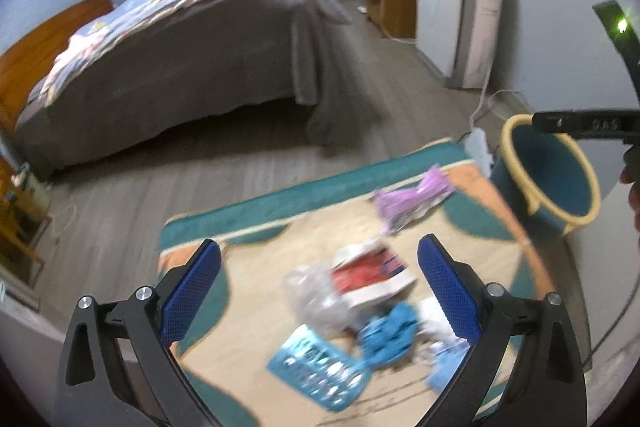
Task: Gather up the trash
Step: 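Move both tools back over the mat toward the remaining trash, then grasp the purple-silver wrapper with right tool while left tool grasps clear plastic bag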
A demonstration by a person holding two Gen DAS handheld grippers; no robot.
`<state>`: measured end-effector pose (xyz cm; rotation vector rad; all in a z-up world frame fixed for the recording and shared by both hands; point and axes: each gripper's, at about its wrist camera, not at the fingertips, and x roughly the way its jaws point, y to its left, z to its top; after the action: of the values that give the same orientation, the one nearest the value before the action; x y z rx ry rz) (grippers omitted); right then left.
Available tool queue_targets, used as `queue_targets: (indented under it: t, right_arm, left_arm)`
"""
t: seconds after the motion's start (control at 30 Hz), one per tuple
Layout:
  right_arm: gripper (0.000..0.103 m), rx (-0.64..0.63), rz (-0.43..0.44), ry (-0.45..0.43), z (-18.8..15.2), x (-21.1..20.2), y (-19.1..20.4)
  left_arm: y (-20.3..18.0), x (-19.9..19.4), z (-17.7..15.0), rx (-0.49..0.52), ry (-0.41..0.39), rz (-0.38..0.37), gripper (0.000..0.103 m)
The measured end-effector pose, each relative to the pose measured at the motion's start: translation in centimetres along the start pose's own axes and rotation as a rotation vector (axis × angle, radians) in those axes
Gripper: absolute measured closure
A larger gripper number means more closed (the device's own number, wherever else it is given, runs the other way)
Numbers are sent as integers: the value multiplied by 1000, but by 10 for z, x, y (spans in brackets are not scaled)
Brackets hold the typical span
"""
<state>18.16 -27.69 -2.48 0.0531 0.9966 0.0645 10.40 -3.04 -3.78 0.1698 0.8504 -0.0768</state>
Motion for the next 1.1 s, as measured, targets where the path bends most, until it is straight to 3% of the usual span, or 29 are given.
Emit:
queue_targets:
  t: [0.27, 0.5, 0.7, 0.8, 1.1]
  right_arm:
    - [6, -103, -31, 57, -13, 19, 66]
    - [6, -89, -36, 128, -24, 43, 91]
    - [6, -90, -43, 159, -21, 67, 100]
    - [6, -89, -58, 181, -17, 85, 98]
    - [6, -41, -71, 218, -10, 114, 77]
  left_arm:
    - [42, 21, -27, -41, 54, 27, 5]
    - [40, 41, -25, -26, 78, 21, 5]
    - [33, 52, -22, -16, 86, -27, 5]
    - [31, 59, -21, 13, 92, -9, 5]
    - [51, 83, -21, -40, 141, -6, 5]
